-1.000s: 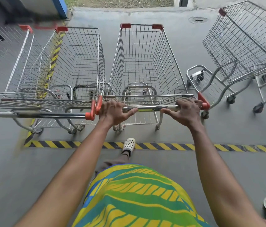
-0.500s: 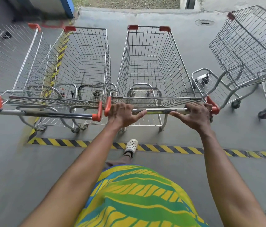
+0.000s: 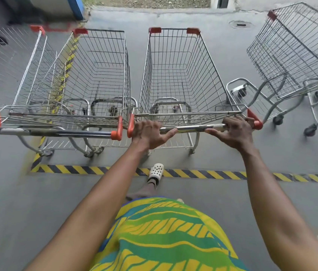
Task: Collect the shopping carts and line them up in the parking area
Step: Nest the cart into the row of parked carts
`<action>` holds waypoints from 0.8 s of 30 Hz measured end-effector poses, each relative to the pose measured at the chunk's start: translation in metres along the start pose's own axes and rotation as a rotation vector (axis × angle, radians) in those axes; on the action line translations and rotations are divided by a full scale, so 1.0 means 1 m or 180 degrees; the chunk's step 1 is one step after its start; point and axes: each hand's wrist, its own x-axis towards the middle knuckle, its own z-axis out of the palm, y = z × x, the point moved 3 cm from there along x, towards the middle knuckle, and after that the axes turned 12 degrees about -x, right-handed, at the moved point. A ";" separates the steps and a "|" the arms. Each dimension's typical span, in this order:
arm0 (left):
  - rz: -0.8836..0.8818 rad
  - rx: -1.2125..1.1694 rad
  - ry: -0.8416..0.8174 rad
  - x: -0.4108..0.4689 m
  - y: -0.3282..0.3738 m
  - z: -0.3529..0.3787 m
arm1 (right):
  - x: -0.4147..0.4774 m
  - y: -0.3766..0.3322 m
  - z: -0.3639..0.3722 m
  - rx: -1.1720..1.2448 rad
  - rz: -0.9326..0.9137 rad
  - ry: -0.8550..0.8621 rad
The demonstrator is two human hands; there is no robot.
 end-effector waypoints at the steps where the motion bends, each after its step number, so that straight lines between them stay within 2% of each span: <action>1: -0.0001 -0.0030 0.0030 -0.002 -0.001 0.001 | -0.003 -0.001 0.000 -0.0009 0.0015 0.0030; 10: 0.0056 0.0062 0.0009 -0.014 -0.016 -0.009 | -0.018 -0.021 0.005 0.0068 0.0114 0.0155; 24: 0.0012 -0.0104 0.0151 -0.021 -0.014 -0.010 | -0.016 -0.018 0.011 0.0202 0.0095 -0.0090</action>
